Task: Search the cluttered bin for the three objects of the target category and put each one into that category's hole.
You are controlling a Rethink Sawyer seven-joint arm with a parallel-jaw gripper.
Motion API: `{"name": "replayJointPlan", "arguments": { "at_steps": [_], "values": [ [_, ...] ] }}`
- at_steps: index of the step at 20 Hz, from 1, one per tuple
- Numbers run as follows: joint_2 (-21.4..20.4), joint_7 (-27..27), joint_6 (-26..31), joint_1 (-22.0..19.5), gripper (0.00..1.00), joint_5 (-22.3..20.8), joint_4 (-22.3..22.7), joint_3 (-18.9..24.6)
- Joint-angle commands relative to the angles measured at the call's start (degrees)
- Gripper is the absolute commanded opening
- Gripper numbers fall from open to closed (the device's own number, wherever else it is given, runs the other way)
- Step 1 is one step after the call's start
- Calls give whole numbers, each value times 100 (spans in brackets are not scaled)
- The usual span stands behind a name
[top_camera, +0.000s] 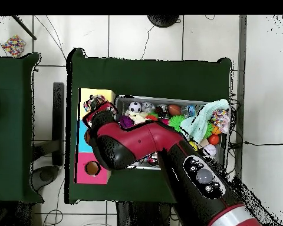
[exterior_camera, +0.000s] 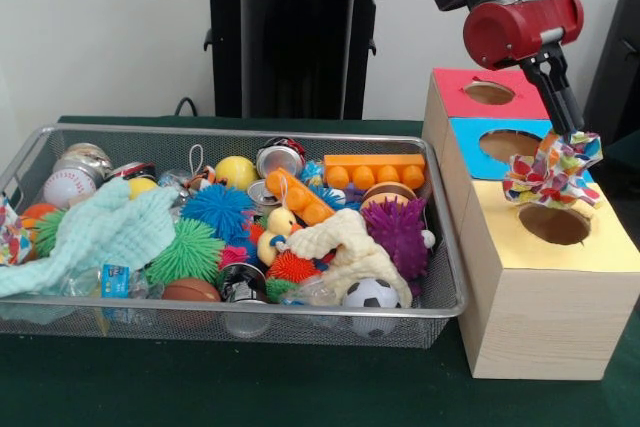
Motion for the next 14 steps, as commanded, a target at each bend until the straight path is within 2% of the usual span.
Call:
{"name": "replayJointPlan", "arguments": {
  "at_steps": [1,14],
  "values": [
    [77,935,-367,-85,0,-144,182,-165],
    [277,994,-491,303,0,-76,-26,-689]
  ]
}}
